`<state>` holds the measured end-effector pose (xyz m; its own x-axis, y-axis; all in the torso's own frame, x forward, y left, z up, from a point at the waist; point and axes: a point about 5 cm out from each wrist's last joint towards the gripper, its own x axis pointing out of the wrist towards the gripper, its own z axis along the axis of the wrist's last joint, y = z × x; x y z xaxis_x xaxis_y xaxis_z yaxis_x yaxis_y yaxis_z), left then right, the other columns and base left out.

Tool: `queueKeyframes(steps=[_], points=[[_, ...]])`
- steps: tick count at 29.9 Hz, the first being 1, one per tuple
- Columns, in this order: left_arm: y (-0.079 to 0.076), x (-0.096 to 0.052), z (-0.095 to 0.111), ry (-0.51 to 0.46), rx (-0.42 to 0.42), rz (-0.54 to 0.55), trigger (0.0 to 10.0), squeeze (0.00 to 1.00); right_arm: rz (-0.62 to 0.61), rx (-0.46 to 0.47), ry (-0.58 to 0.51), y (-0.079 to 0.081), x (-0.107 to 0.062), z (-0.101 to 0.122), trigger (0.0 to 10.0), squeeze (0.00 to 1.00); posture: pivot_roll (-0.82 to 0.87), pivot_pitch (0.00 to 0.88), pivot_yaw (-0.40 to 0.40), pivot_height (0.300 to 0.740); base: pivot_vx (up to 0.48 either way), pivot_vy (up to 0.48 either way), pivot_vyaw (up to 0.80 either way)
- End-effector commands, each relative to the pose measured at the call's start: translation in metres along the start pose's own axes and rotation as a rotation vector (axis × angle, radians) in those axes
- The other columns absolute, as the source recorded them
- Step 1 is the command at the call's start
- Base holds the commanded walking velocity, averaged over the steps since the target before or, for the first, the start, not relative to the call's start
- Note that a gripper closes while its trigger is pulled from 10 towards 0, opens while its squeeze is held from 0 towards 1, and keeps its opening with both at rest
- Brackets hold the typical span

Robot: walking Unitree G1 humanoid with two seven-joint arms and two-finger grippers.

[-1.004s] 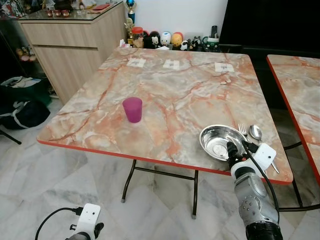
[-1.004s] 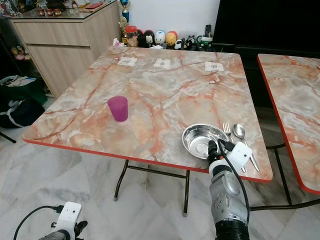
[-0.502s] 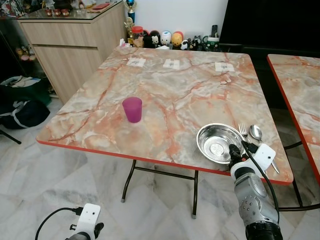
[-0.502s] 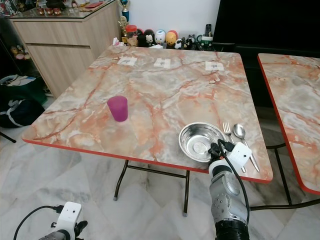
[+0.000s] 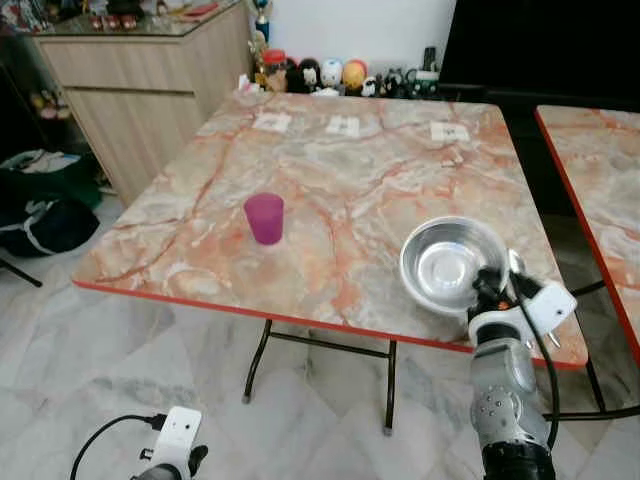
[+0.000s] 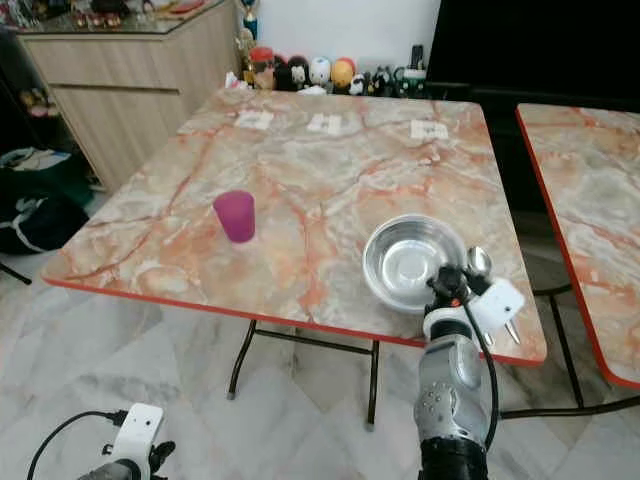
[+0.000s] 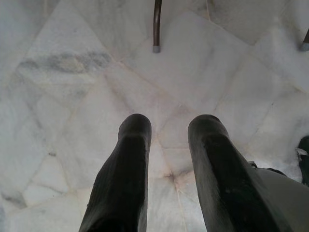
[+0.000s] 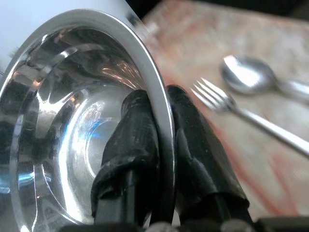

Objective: Setting the table

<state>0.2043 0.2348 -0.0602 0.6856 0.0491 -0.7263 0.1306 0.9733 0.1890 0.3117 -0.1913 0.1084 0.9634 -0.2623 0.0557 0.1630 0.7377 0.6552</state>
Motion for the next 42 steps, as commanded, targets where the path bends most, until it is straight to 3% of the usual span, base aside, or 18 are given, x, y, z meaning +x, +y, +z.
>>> queueKeyframes(steps=[1, 5, 6, 7, 8, 10, 14, 38, 42], points=[[-0.001, 0.0, -0.002, 0.015, 0.022, -0.005, 10.0, 0.0, 0.03, 0.048, -0.06, 0.004, -0.003, 0.007, 0.0, 0.0, 0.05, 0.0, 0.017, 0.74, 0.0, 0.0, 0.0], [-0.002, 0.0, -0.003, 0.024, 0.038, -0.002, 10.0, 0.0, 0.095, 0.097, -0.117, 0.013, -0.008, 0.012, 0.0, 0.0, 0.04, 0.0, 0.018, 0.74, 0.0, 0.0, 0.0], [-0.002, 0.0, -0.003, 0.025, 0.038, -0.003, 10.0, 0.0, 0.106, 0.097, -0.125, 0.015, -0.009, 0.012, 3.1, 0.0, 0.04, 0.0, 0.018, 0.74, 0.0, 0.0, 0.0], [-0.002, 0.0, -0.003, 0.025, 0.038, -0.003, 10.0, 0.0, 0.106, 0.097, -0.125, 0.015, -0.009, 0.012, 3.1, 0.0, 0.04, 0.0, 0.018, 0.74, 0.0, 0.0, 0.0], [-0.002, 0.0, -0.003, 0.027, 0.04, -0.005, 10.0, 0.0, 0.098, 0.062, -0.098, 0.014, -0.01, 0.008, 10.0, 0.0, 0.04, 0.0, 0.019, 0.74, 0.0, 0.0, 0.0], [-0.003, 0.0, -0.004, 0.03, 0.045, -0.009, 10.0, 0.0, 0.107, 0.018, -0.091, 0.014, -0.012, 0.005, 10.0, 0.0, 0.03, 0.0, 0.018, 0.74, 0.0, 0.0, 0.0], [-0.004, 0.0, -0.005, 0.032, 0.052, -0.007, 10.0, 0.0, 0.11, 0.029, -0.101, 0.013, -0.015, 0.004, 10.0, 0.0, 0.04, 0.0, 0.014, 0.74, 0.0, -0.075, 0.0], [-0.006, -0.001, -0.008, 0.043, 0.041, -0.011, 10.0, 0.0, 0.032, -0.022, -0.114, 0.001, -0.006, 0.015, 10.0, 0.0, 0.02, 0.0, 0.011, 0.74, 0.0, -0.472, 0.0], [-0.005, -0.001, -0.008, 0.045, 0.041, -0.01, 10.0, 0.0, 0.028, -0.018, -0.098, 0.002, -0.004, 0.012, 10.0, 0.0, 0.03, 0.0, 0.008, 0.74, 0.0, -0.472, -0.61]])
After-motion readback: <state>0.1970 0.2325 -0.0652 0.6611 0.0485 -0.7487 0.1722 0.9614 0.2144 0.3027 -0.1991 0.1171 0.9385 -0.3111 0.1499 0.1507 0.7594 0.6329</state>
